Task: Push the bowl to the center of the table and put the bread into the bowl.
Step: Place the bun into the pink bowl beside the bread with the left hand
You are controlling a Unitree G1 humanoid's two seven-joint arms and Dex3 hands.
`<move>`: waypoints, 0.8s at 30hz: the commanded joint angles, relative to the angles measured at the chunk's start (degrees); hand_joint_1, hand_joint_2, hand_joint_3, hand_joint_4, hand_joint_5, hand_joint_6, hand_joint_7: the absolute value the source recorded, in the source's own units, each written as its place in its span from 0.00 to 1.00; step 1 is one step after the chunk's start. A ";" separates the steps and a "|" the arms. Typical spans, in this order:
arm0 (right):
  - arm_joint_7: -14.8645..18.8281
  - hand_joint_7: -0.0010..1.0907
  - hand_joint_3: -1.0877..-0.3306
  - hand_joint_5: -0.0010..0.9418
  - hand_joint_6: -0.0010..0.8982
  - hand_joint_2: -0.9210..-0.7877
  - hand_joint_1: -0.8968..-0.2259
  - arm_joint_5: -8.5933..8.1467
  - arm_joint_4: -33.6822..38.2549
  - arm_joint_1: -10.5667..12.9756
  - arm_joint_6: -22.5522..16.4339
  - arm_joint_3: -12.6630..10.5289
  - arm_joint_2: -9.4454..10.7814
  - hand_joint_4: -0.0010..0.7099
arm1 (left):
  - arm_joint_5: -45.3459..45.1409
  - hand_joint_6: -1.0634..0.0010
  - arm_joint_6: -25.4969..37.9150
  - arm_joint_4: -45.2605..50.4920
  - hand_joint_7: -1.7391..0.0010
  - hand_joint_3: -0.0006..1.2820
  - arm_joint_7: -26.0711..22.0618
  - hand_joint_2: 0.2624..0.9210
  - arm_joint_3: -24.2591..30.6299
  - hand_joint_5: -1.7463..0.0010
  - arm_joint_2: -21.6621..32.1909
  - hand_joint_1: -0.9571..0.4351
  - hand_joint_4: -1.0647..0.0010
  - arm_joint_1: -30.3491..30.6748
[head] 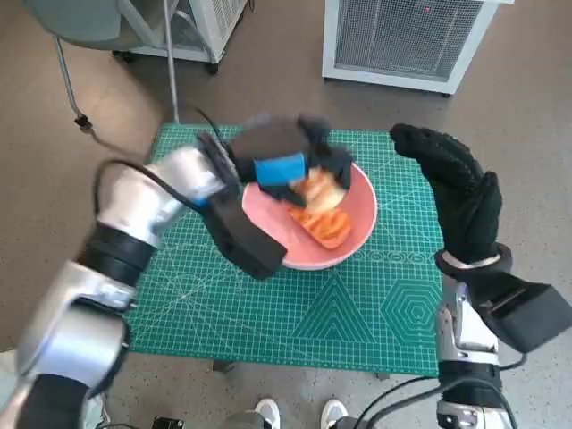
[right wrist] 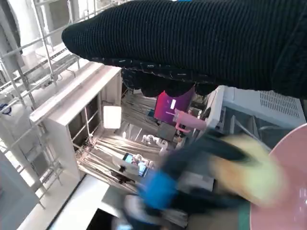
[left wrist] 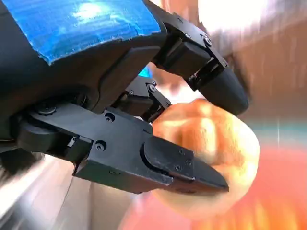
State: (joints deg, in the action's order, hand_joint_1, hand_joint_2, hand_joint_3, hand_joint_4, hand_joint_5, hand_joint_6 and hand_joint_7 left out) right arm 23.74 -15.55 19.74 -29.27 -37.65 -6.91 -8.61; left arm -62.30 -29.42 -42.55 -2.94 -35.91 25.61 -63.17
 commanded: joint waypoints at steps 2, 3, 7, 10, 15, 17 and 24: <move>-0.44 0.60 0.34 0.00 0.00 0.00 0.35 0.24 -0.02 1.27 -0.31 -0.55 -0.12 0.31 | -0.58 0.74 2.57 3.36 0.82 0.02 -5.73 0.92 -2.06 0.96 1.11 0.41 0.70 2.69; -0.47 0.60 0.34 0.00 0.00 0.00 0.35 0.25 -0.04 1.31 -0.38 -0.60 -0.13 0.31 | -0.60 0.74 2.35 3.60 0.84 0.02 -5.90 0.91 -2.29 0.97 1.40 0.40 0.71 2.92; -0.49 0.60 0.34 0.00 0.00 0.00 0.35 0.20 0.16 1.29 -0.66 -0.81 -0.17 0.31 | 0.76 0.78 1.94 4.56 0.89 0.00 -6.99 0.89 -1.79 0.99 2.33 0.34 0.77 3.66; -0.58 0.60 0.35 0.00 0.00 0.00 0.35 0.29 0.46 1.03 -0.75 -0.94 -0.19 0.31 | 3.29 0.81 2.06 5.27 0.91 0.00 -8.25 0.88 -0.23 1.00 2.61 0.30 0.81 4.40; -1.00 0.60 0.35 0.00 0.00 0.00 0.35 0.80 1.01 0.48 -0.91 -0.94 -0.02 0.31 | 9.64 0.81 2.38 4.87 0.92 0.03 -11.83 0.95 3.01 1.00 2.67 0.21 0.85 5.56; -1.21 0.60 0.35 0.00 0.00 0.00 0.35 1.05 1.16 0.22 -0.90 -0.88 0.01 0.31 | 11.91 0.80 2.12 4.53 0.92 0.11 -13.27 0.98 4.03 1.00 2.87 0.15 0.85 5.61; -2.45 0.60 0.36 0.01 0.00 0.00 0.35 2.57 0.78 -1.01 -0.26 -0.48 -0.37 0.32 | 25.46 0.77 0.04 4.86 0.91 0.41 -20.11 1.00 10.86 1.00 4.26 0.09 0.85 6.57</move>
State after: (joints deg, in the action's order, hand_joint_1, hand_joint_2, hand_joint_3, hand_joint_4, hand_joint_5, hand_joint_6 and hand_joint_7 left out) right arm 22.08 -14.15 20.20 -29.75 -38.67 -7.61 -8.68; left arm -42.96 -28.84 -38.11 -20.00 -28.51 29.00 -57.22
